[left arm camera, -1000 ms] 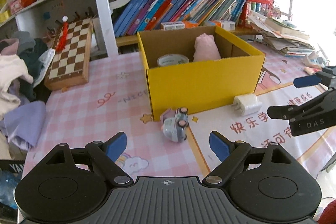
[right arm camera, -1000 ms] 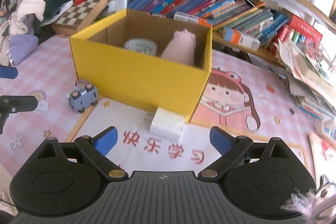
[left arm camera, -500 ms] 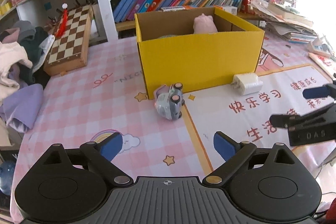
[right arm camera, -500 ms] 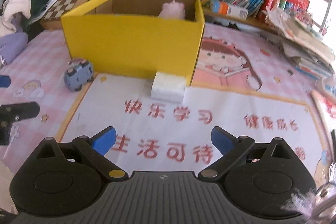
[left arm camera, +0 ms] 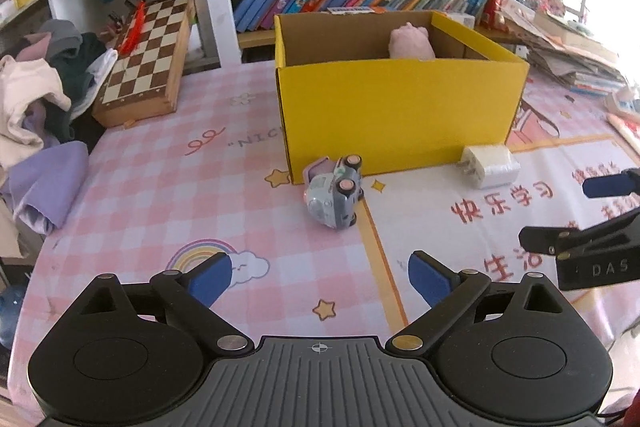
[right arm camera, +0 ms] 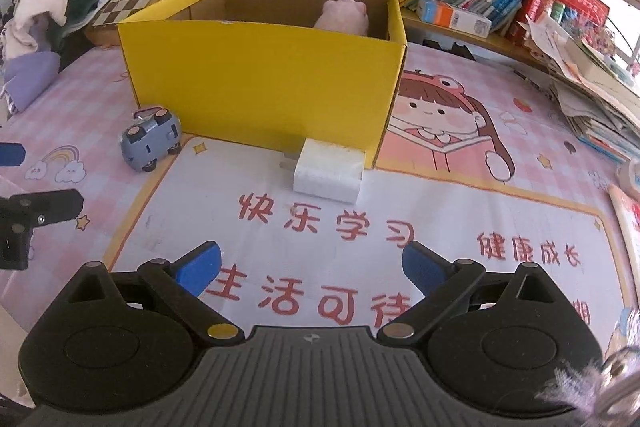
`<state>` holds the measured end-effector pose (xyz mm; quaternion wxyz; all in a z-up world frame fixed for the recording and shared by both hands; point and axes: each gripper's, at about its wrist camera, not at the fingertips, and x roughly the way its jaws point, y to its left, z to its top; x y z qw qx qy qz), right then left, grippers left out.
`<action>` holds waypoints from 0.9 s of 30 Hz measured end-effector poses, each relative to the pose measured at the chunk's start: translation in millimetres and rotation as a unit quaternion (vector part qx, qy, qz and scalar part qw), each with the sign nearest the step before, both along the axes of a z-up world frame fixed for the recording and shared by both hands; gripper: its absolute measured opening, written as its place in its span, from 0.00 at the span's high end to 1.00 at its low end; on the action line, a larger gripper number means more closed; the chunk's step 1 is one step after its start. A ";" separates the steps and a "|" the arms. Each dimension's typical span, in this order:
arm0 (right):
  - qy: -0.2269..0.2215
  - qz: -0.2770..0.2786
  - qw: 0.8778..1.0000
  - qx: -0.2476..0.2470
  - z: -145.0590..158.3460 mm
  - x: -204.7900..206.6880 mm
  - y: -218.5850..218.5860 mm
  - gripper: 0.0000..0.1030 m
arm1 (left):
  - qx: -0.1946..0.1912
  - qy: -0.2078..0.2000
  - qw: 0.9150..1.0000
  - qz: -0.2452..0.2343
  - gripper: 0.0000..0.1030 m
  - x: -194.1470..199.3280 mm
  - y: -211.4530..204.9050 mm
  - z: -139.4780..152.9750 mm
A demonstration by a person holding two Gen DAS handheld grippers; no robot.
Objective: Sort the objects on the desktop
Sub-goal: 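Lift both tools out of the box and move toward the remaining objects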
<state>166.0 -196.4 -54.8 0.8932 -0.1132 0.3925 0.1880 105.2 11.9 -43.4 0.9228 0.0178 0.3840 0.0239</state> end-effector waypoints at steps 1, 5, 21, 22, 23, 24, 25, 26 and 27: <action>0.000 0.001 1.000 0.000 0.2 2.3 0.0 0.05 | 0.000 -0.001 1.000 0.001 0.06 1.8 -0.5 0.1; 0.000 0.001 1.000 0.003 0.8 13.7 -1.7 0.05 | 0.006 -0.004 1.000 0.000 0.06 9.5 -3.3 0.1; 0.007 0.025 1.000 0.005 -6.9 50.9 1.2 0.11 | 0.017 -0.002 1.000 0.011 0.06 39.6 -3.6 -7.6; 0.007 0.024 1.000 0.006 -7.2 52.9 0.5 0.11 | 0.017 -0.003 1.000 0.013 0.06 41.2 -3.4 -7.9; 0.008 0.023 1.000 0.008 -7.4 54.8 -0.5 0.11 | 0.016 -0.003 1.000 0.014 0.06 42.7 -3.3 -8.2; 0.008 0.023 1.000 0.010 -7.6 56.5 -1.5 0.11 | 0.015 -0.004 1.000 0.015 0.06 44.0 -3.3 -8.5; 0.009 0.023 1.000 0.012 -7.8 58.3 -2.5 0.11 | 0.013 -0.004 1.000 0.016 0.06 45.1 -3.4 -8.8; 0.010 0.023 1.000 0.013 -8.2 59.9 -3.2 0.11 | 0.013 -0.004 1.000 0.017 0.06 46.2 -3.8 -9.4; 0.011 0.024 1.000 0.014 -8.7 61.4 -3.6 0.11 | 0.012 -0.004 1.000 0.017 0.06 47.2 -4.2 -10.0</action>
